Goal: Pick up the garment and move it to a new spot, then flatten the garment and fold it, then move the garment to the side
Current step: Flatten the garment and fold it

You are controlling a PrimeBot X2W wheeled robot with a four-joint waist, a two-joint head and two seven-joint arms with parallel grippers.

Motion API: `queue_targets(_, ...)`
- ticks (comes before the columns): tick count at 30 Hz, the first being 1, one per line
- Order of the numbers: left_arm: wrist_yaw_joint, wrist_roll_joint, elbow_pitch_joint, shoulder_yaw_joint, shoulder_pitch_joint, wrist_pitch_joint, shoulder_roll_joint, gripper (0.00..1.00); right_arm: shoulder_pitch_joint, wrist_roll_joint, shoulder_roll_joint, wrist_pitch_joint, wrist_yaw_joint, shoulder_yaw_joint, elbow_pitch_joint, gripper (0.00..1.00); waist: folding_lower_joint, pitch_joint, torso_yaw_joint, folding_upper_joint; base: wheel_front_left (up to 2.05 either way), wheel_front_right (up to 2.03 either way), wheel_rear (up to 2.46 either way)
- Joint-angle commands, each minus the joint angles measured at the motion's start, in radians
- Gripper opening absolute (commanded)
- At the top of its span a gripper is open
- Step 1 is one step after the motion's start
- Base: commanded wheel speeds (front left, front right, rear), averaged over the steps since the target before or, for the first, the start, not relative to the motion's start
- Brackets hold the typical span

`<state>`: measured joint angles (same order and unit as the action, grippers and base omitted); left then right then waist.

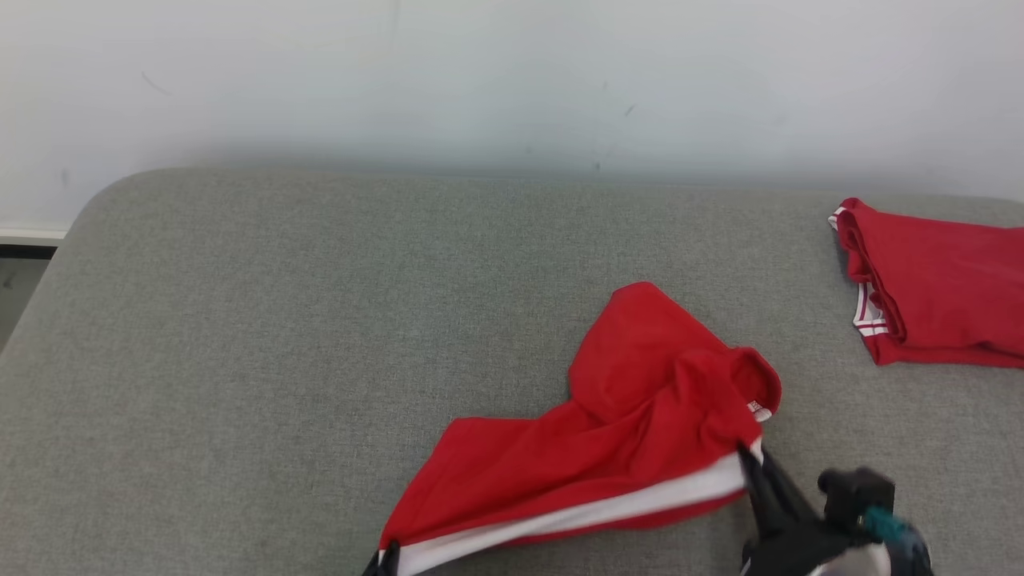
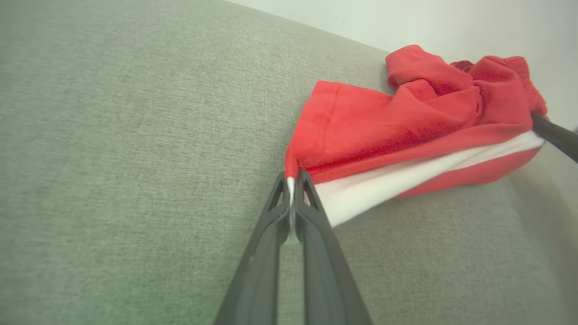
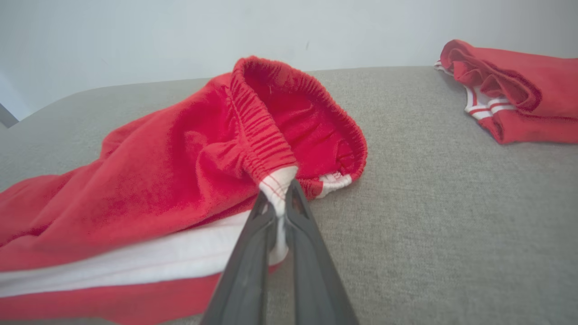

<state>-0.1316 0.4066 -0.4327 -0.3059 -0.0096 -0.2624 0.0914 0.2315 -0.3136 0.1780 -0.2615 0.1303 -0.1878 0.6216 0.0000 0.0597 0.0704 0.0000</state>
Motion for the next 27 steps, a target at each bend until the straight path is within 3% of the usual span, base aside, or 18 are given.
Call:
queue_targets(1,0.002,-0.013,0.019,0.022,0.024,-0.003,0.002,0.00,-0.053,-0.003,-0.010,0.012,0.001,0.009,-0.017,0.00,0.0000,-0.003,0.000,0.0000,0.00,0.00,0.00)
queue_targets(8,0.002,-0.035,0.022,0.037,0.032,-0.003,0.008,0.00,-0.159,-0.029,-0.041,0.101,0.001,0.012,-0.132,0.00,0.0000,0.001,-0.018,0.0000,0.00,0.00,0.00)
queue_targets(9,0.002,-0.038,0.014,0.036,0.027,-0.003,0.008,0.00,-0.169,-0.016,-0.033,0.111,0.001,0.004,-0.146,0.22,0.0000,0.001,-0.021,0.0000,0.00,0.00,0.00)
queue_targets(10,0.002,-0.040,0.007,0.036,0.021,-0.003,0.008,0.02,-0.172,-0.010,-0.027,0.114,0.001,-0.001,-0.159,0.84,0.0000,0.000,-0.024,0.0000,0.00,0.00,0.00)
queue_targets(11,0.002,-0.043,-0.001,0.034,0.018,-0.003,0.011,0.50,-0.175,-0.014,-0.029,0.120,0.001,-0.006,-0.170,1.00,0.0000,-0.002,-0.028,0.0000,0.00,0.00,0.00)
queue_targets(12,0.002,-0.047,-0.013,0.027,0.016,-0.003,0.015,0.97,-0.178,-0.017,-0.026,0.127,0.001,-0.014,-0.183,1.00,0.0000,-0.004,-0.031,0.0000,0.00,0.00,0.00)
queue_targets(27,0.002,-0.029,-0.031,-0.034,0.052,-0.003,0.062,1.00,-0.217,-0.075,0.216,0.240,0.001,-0.137,-0.322,1.00,0.0000,-0.026,-0.024,0.0000,0.00,0.00,0.00)
